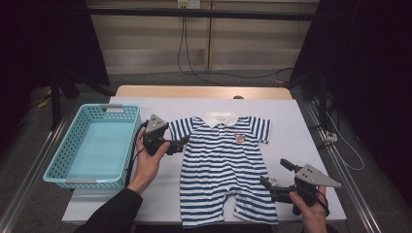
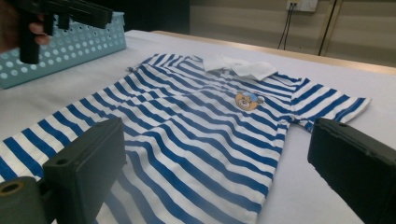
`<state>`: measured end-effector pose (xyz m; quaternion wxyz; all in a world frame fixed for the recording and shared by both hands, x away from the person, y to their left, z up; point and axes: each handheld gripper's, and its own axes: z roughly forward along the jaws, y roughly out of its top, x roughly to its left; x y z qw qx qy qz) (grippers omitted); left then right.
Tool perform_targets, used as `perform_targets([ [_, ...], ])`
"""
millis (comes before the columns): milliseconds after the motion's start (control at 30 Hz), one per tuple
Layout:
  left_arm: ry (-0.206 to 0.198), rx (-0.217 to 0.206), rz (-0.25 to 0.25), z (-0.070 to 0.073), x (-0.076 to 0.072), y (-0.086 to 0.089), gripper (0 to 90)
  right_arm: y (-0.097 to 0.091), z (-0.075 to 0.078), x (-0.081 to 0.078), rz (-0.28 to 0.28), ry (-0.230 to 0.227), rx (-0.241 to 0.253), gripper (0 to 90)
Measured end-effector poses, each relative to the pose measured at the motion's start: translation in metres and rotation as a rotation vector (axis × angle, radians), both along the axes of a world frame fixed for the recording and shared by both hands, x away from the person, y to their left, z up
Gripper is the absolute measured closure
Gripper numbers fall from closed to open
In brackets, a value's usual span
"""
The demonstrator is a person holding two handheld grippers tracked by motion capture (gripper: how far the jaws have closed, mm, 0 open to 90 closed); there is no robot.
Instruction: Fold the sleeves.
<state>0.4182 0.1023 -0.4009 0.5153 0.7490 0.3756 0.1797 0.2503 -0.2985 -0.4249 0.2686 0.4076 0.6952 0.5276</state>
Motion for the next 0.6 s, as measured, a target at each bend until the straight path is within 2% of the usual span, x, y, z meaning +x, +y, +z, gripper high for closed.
perform_targets([
  [67, 0.013, -0.001, -0.009, 0.001, 0.007, -0.005, 6.6, 0.001, 0.0, 0.0, 0.009, -0.003, -0.012, 4.0],
  [133, 0.007, 0.024, -0.016, 0.002, 0.013, -0.009, 6.5, 0.002, 0.0, 0.001, 0.015, -0.005, -0.013, 3.8],
  [233, 0.041, 0.016, -0.005, 0.001, 0.023, -0.009, 6.5, 0.003, -0.001, 0.004, 0.015, 0.002, -0.015, 3.8],
  [267, 0.056, 0.028, 0.002, 0.0, 0.027, -0.009, 6.5, 0.004, -0.001, 0.005, 0.015, 0.005, -0.019, 3.8],
  [300, 0.055, 0.043, 0.016, 0.0, 0.029, -0.009, 6.5, 0.004, -0.002, 0.006, 0.017, 0.004, -0.029, 3.8],
  [367, 0.059, 0.041, 0.039, -0.002, 0.033, -0.01, 6.0, 0.005, -0.002, 0.007, 0.025, 0.011, -0.026, 3.8],
  [467, 0.079, 0.056, 0.026, -0.007, 0.037, -0.01, 4.6, 0.003, -0.002, 0.007, 0.029, 0.01, -0.019, 3.8],
  [533, 0.077, 0.068, 0.033, -0.011, 0.041, -0.01, 4.3, 0.004, -0.003, 0.007, 0.03, 0.013, -0.023, 3.8],
  [600, 0.091, 0.049, 0.043, -0.015, 0.046, -0.01, 4.3, 0.004, -0.003, 0.008, 0.036, 0.012, -0.022, 3.8],
])
